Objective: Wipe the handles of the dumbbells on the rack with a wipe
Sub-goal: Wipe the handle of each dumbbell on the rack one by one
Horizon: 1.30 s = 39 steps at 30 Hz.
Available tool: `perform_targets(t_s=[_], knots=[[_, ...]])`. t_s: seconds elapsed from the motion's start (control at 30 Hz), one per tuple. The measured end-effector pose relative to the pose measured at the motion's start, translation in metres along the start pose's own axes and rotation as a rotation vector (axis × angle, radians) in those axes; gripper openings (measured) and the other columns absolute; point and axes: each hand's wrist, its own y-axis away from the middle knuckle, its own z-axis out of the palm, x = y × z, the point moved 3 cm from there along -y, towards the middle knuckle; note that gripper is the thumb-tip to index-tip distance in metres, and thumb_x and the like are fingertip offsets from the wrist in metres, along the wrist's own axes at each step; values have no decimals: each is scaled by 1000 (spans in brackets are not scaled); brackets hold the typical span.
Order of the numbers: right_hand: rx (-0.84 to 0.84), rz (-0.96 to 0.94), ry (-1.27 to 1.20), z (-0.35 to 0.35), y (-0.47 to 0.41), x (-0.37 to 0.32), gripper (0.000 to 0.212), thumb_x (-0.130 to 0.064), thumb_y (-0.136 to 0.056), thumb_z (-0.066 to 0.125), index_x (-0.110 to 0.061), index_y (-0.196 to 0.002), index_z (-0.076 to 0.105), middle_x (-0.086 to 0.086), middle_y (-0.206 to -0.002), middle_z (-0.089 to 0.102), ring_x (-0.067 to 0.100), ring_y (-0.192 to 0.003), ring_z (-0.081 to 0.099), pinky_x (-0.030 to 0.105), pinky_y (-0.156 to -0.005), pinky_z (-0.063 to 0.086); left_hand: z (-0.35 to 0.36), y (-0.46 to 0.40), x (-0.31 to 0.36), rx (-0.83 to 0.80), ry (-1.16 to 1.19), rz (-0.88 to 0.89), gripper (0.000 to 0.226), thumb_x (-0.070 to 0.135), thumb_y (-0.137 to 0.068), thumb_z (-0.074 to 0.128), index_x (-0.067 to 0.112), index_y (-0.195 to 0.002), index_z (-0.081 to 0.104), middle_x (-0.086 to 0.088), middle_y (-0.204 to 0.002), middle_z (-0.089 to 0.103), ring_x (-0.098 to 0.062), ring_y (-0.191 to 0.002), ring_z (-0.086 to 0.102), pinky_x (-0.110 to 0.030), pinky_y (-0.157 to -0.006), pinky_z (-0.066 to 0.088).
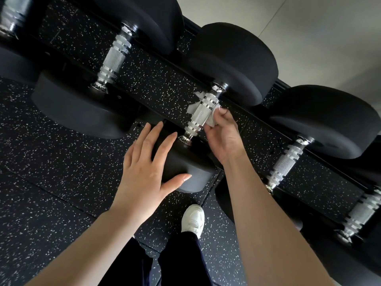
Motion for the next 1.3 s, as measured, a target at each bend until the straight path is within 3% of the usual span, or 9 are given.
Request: perform_targets(t_s=[0.1, 0.23, 0.43, 0.63, 0.7, 0.87, 0.93, 1.1, 1.3], knots=[[18, 77, 46, -5, 6, 9, 22, 5, -93, 42, -7, -76, 48, 10, -83, 64, 18, -76, 62, 29, -78, 53, 0, 0, 0, 3, -3, 5, 75, 66, -86, 39, 20, -145, 34, -8, -156, 25, -25, -147, 14, -46, -111, 22], [-5, 169, 203, -9, 17, 15, 24, 8, -93, 37, -8, -76, 43, 4, -66, 45, 14, -58, 47, 29, -68, 45, 0, 0, -1, -5, -5, -4, 76, 67, -85, 39, 20, -145, 34, -7, -156, 24, -24, -147, 13, -47, -111, 23], [-38, 256, 584, -5, 32, 5, 22, 9, -90, 45, -7, -75, 47, 10, -74, 61, 15, -61, 65, 25, -65, 55, 0, 0, 0, 5, -7, -9, 76, 66, -84, 40, 21, -145, 34, -6, -156, 25, -25, -147, 15, -50, -109, 26], [32, -20, 1093, -1, 50, 2, 21, -2, -80, 69, -15, -68, 59, 1, -80, 69, 9, -71, 65, 25, -73, 51, 0, 0, 0, 18, -9, -11, 75, 65, -84, 41, 22, -144, 35, -7, -155, 26, -26, -146, 17, -50, -108, 28], [69, -141, 1252, 6, 57, 1, 19, -9, -78, 73, -21, -67, 62, -7, -80, 68, -1, -76, 63, 14, -76, 47, 0, 0, 0, 32, -1, -10, 75, 65, -83, 43, 21, -144, 36, -8, -155, 27, -27, -146, 18, -50, -109, 28], [128, -272, 1312, 30, 66, 4, 7, -16, -77, 75, -20, -75, 70, -14, -73, 65, -13, -66, 58, 2, -64, 42, 0, 1, 0, 43, 25, -23, 75, 65, -82, 43, 25, -145, 33, -7, -156, 27, -26, -146, 18, -50, -110, 27], [128, -294, 1372, 41, 63, 5, 5, -18, -77, 75, -16, -81, 72, -8, -73, 66, -8, -66, 59, 4, -63, 43, 1, 1, 0, 41, 32, -31, 76, 66, -82, 43, 26, -145, 32, -6, -156, 27, -25, -146, 17, -49, -111, 25], [73, -265, 1689, 47, 51, 6, 5, -30, -79, 71, -28, -84, 71, -3, -81, 70, 18, -76, 66, 35, -70, 55, 1, 1, -1, 50, 38, -35, 78, 67, -81, 44, 25, -146, 33, -4, -156, 28, -23, -147, 17, -41, -114, 14], [-31, -267, 1889, 54, 51, 2, 11, -38, -83, 65, -33, -92, 69, 0, -88, 71, 22, -85, 66, 34, -73, 55, 3, 1, -2, 75, 48, -40, 79, 67, -82, 45, 22, -146, 35, -4, -156, 29, -22, -147, 17, -44, -115, 20]])
